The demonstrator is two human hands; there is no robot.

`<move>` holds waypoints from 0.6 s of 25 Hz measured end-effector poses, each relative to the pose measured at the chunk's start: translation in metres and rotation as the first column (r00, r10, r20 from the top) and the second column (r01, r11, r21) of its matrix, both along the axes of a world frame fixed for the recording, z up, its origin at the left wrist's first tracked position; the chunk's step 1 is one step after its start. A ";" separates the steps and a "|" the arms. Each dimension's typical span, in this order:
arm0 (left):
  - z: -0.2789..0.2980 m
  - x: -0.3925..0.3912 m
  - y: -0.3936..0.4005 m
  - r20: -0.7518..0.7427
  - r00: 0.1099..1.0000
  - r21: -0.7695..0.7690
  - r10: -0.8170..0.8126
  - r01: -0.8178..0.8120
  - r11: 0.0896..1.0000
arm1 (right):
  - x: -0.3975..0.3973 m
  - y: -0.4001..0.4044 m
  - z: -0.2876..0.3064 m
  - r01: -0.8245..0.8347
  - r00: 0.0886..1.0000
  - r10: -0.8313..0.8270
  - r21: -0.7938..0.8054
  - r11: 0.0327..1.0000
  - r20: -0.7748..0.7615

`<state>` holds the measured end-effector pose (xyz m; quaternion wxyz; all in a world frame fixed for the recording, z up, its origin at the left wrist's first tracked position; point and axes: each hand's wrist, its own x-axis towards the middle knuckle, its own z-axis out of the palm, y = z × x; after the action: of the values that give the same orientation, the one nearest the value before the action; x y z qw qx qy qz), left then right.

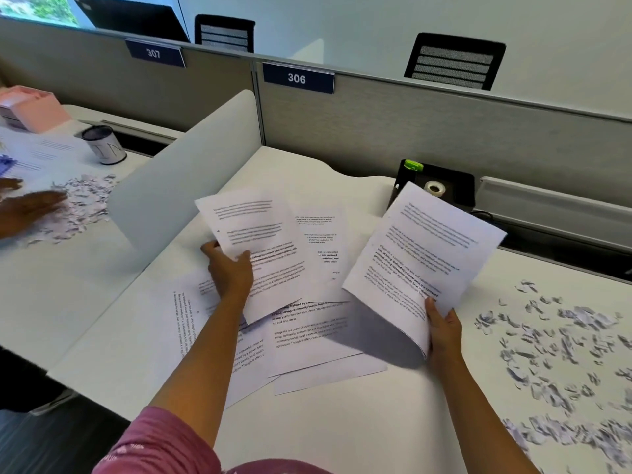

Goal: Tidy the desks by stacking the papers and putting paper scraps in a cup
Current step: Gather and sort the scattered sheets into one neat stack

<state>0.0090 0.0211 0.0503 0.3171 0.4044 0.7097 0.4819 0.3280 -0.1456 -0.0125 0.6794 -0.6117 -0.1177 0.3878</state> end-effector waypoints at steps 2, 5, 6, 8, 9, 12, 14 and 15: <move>-0.002 0.009 0.009 0.012 0.990 0.000 -0.141 0.142 0.990 | 0.002 0.000 0.000 0.015 0.999 -0.016 -0.003 1.000 -0.030; -0.017 0.020 0.023 -0.060 0.934 -0.156 -0.351 0.339 0.928 | 0.001 0.001 -0.002 0.011 0.999 -0.012 -0.011 1.000 -0.041; -0.021 0.025 0.026 -0.070 0.910 -0.207 -0.409 0.388 0.898 | 0.001 0.002 -0.003 0.004 0.999 -0.004 -0.012 1.000 -0.043; -0.029 0.034 0.031 -0.099 0.871 -0.270 -0.482 0.442 0.855 | 0.002 0.002 -0.005 -0.005 0.999 0.004 -0.011 1.000 -0.045; -0.033 0.039 0.033 -0.135 0.858 -0.296 -0.495 0.442 0.847 | 0.002 0.002 -0.005 -0.003 0.999 0.002 -0.013 1.000 -0.044; -0.040 0.049 0.044 -0.368 0.815 -0.412 -0.447 0.288 0.864 | 0.003 0.005 -0.004 -0.002 0.999 0.001 -0.024 1.000 -0.032; -0.040 0.054 0.050 -0.449 0.790 -0.472 -0.417 0.187 0.862 | 0.002 0.006 -0.002 0.001 1.000 -0.001 -0.027 1.000 -0.022; -0.040 0.056 0.053 -0.453 0.789 -0.499 -0.416 0.162 0.851 | 0.002 0.007 -0.001 0.001 1.000 -0.001 -0.031 1.000 -0.017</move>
<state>0.0647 0.0743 0.0107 0.2555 0.5496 0.7863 0.1200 0.3298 -0.1389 -0.0136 0.6710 -0.6190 -0.1054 0.3944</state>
